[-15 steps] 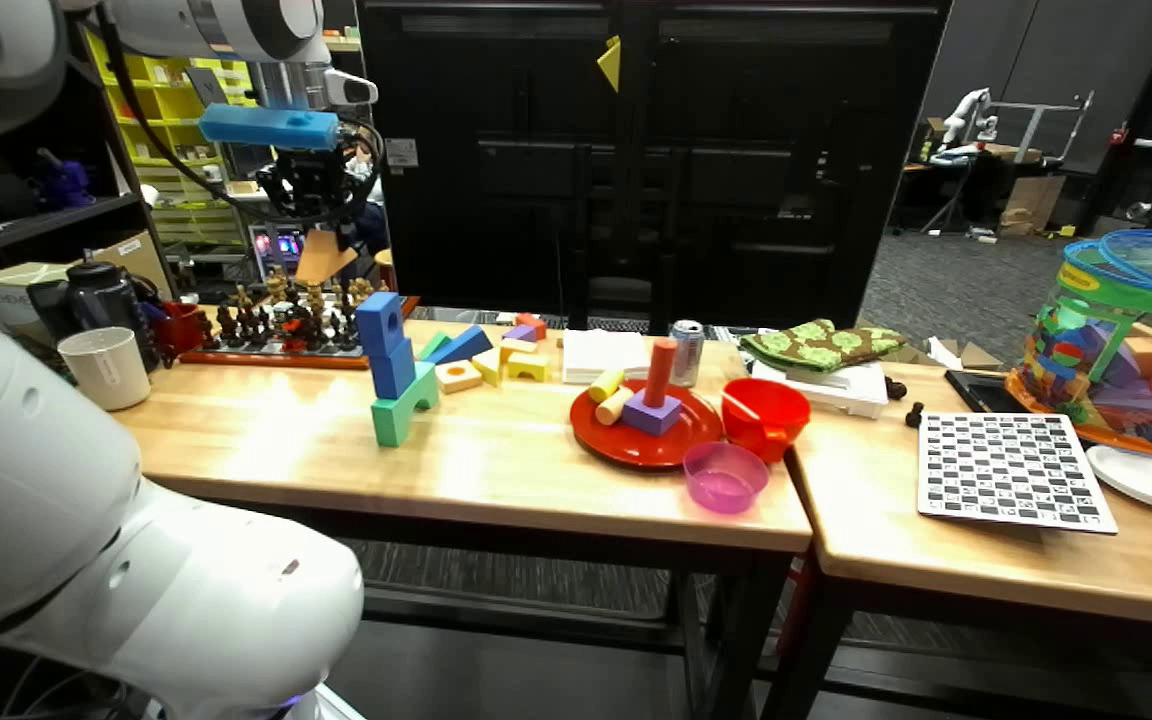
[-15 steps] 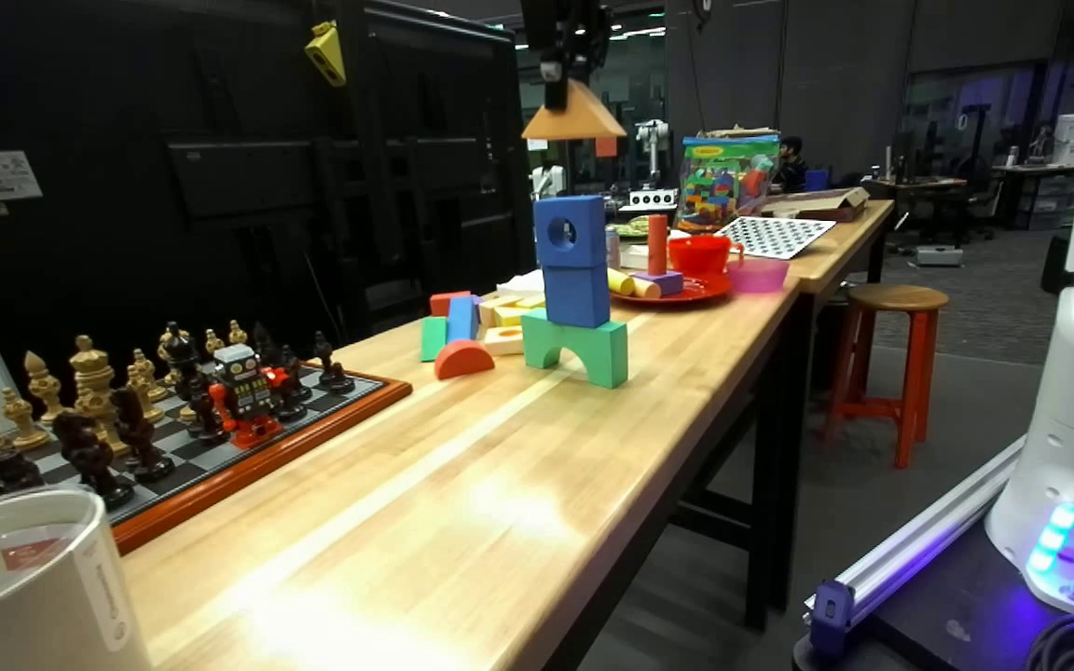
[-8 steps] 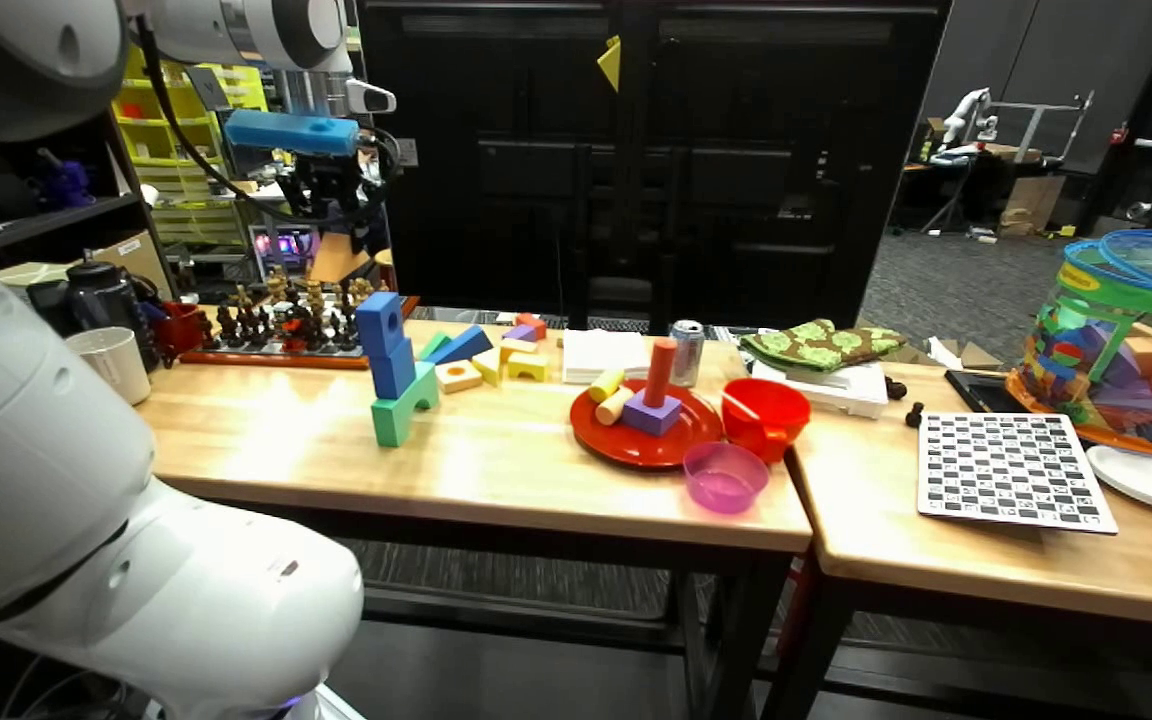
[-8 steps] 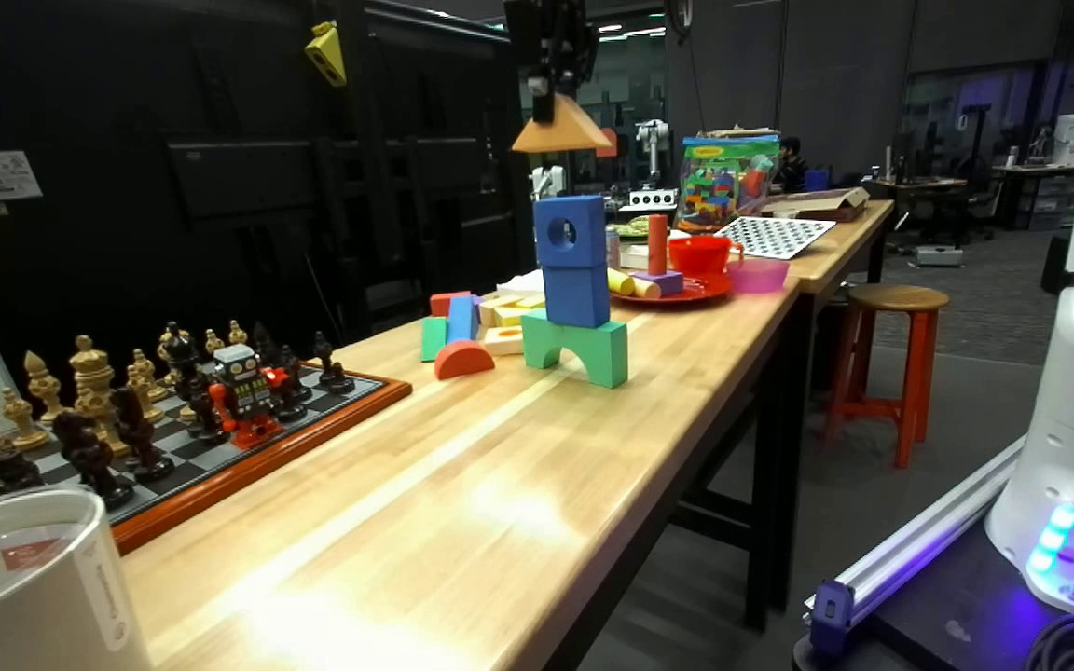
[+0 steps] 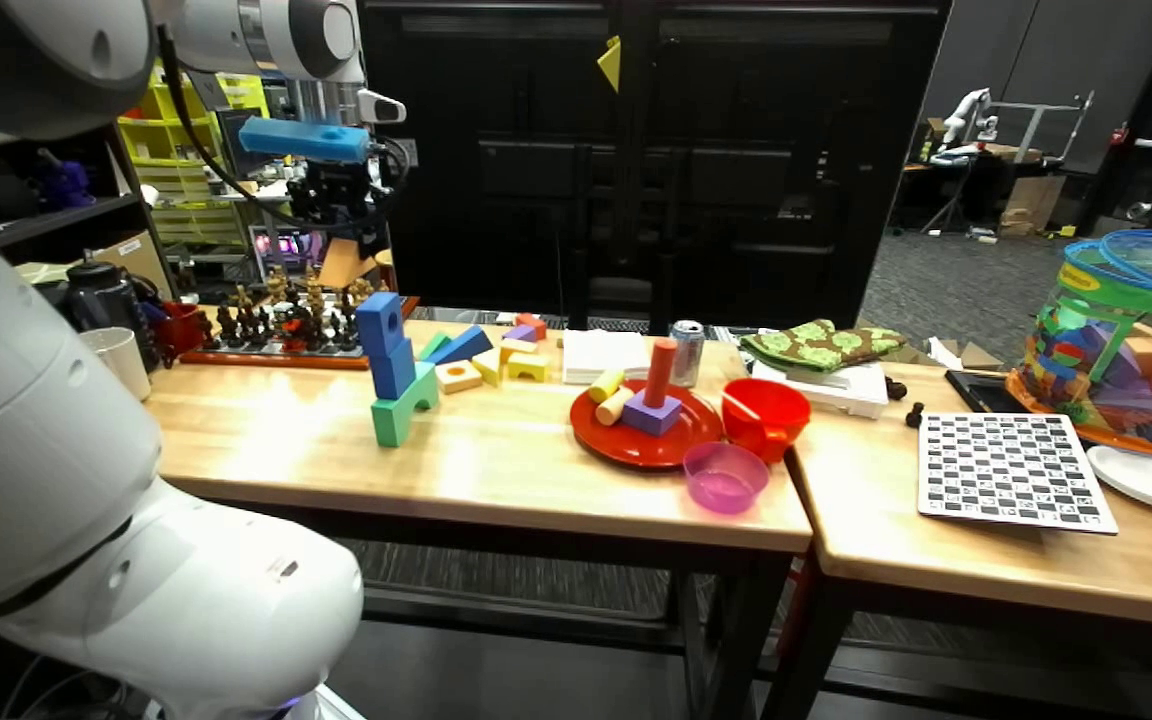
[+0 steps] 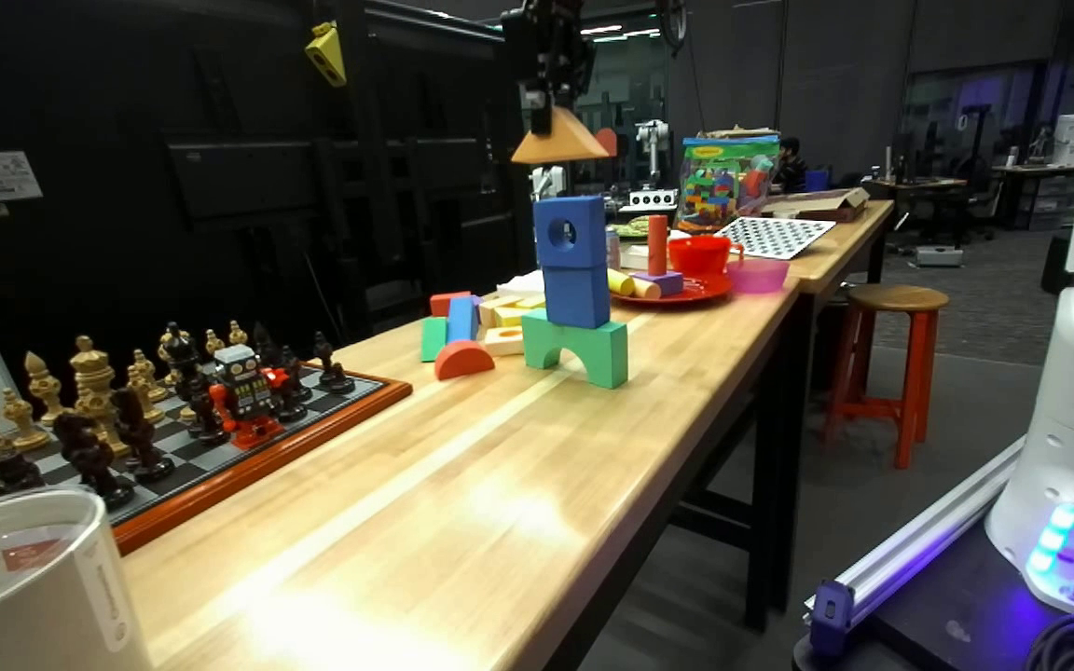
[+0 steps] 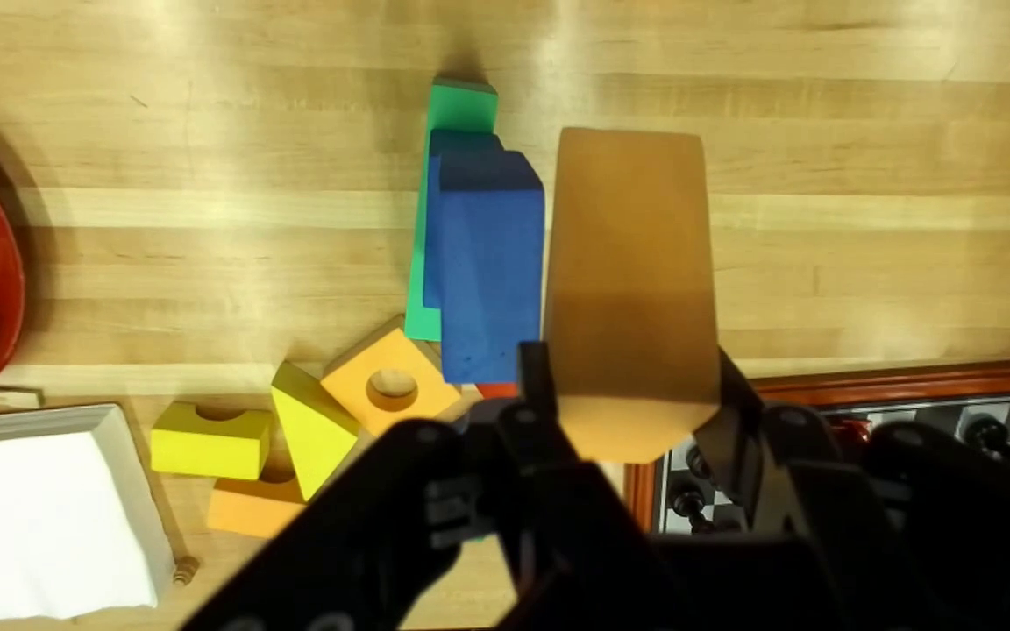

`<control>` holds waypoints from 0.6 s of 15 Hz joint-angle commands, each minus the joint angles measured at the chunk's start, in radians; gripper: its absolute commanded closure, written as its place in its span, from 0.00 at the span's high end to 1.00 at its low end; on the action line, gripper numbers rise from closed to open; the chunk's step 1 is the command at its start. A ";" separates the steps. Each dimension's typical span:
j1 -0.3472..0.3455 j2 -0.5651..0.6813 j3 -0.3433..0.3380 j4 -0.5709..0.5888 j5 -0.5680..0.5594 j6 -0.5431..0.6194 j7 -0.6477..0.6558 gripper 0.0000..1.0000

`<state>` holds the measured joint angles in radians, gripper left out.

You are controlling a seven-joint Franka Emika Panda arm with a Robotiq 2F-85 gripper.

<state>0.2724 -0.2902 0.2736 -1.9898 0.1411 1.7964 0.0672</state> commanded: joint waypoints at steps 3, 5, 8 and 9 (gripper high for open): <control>-0.008 0.007 -0.001 0.002 -0.009 0.001 -0.008 0.16; -0.010 0.012 -0.003 -0.001 -0.011 0.005 -0.009 0.16; -0.013 0.018 -0.006 -0.004 -0.010 0.010 -0.012 0.16; -0.014 0.021 -0.008 -0.005 -0.009 0.012 -0.014 0.16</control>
<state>0.2656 -0.2683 0.2689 -1.9911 0.1399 1.8014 0.0666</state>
